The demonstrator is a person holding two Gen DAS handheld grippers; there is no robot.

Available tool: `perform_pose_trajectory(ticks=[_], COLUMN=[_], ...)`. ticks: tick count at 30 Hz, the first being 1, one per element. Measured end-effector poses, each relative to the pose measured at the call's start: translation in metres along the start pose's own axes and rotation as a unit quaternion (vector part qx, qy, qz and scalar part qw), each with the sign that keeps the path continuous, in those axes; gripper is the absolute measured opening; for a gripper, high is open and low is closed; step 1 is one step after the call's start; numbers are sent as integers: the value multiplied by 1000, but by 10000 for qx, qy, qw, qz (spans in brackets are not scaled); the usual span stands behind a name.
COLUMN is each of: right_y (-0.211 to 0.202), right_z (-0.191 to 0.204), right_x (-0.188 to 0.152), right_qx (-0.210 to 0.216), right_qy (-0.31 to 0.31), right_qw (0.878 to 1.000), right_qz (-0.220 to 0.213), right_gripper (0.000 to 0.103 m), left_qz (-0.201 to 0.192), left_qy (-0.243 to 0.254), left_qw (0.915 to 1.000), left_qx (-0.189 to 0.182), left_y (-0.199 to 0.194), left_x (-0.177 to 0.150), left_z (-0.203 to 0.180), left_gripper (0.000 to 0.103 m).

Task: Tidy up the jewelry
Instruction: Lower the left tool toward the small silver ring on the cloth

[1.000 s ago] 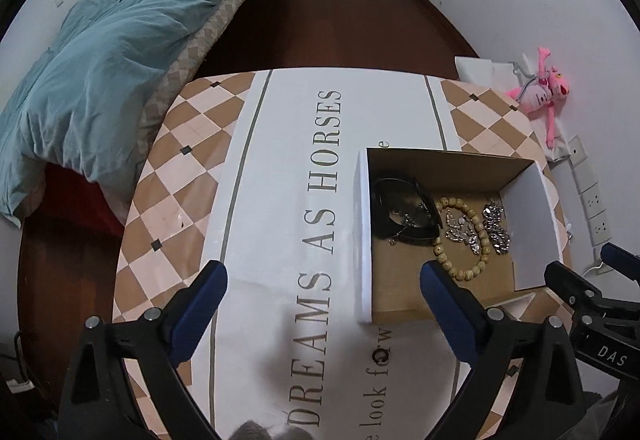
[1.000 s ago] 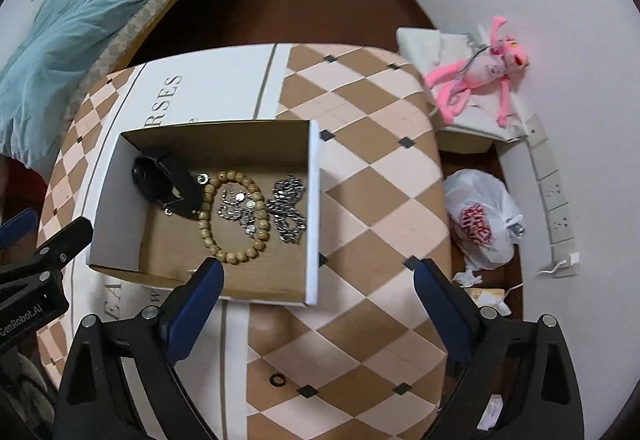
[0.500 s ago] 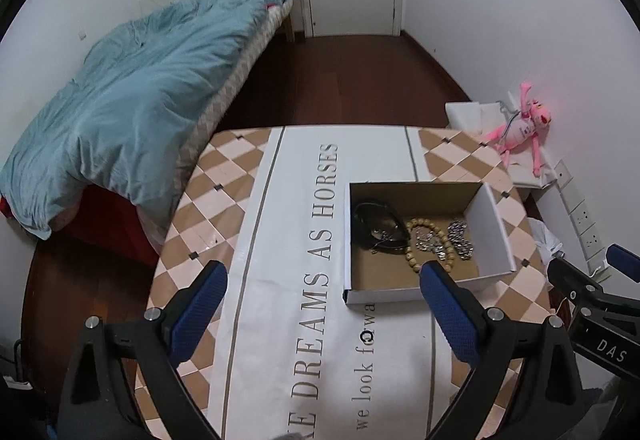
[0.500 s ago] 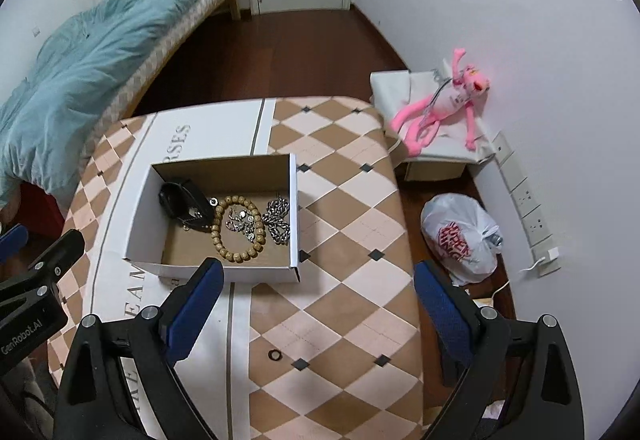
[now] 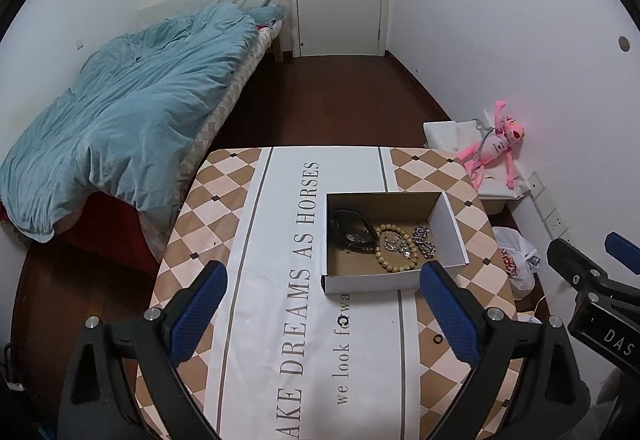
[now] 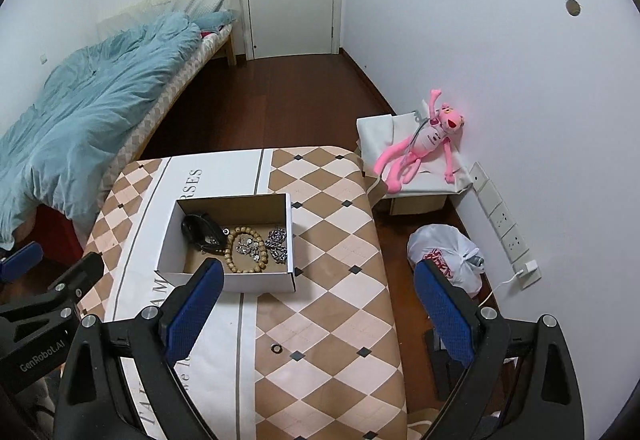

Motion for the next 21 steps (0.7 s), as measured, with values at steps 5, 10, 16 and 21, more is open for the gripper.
perform_pose_trajectory(ticks=[5, 10, 16, 21], right_y=[15, 64, 122, 147], right_z=[-3, -1, 15, 31], right_x=[-14, -58, -114, -138], right_qx=[59, 168, 359, 511], right_qy=[87, 108, 27, -46], right_qw=[9996, 9955, 9887, 9864], right_qz=[261, 924, 1455, 1561], right_gripper=[97, 97, 80, 64], left_qz=[196, 691, 1355, 1589], left_qy=[-59, -42, 16, 66], left_qw=[9996, 9968, 9886, 9840], left_qx=[175, 404, 653, 802], left_y=[6, 42, 88, 108], left_x=[-9, -43, -91, -111], left_z=[3, 9, 16, 23], left_gripper=[98, 98, 98, 98])
Point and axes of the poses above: each gripper's, at about its wrist camera, not at the fingertips, and y roughly the way its jaws point, z to its left, x to its top, the point moved 5 cm from there along y, roughly the way its jaws point, and after that the axes turned 1 degree about -x, right-handed, at the moved point
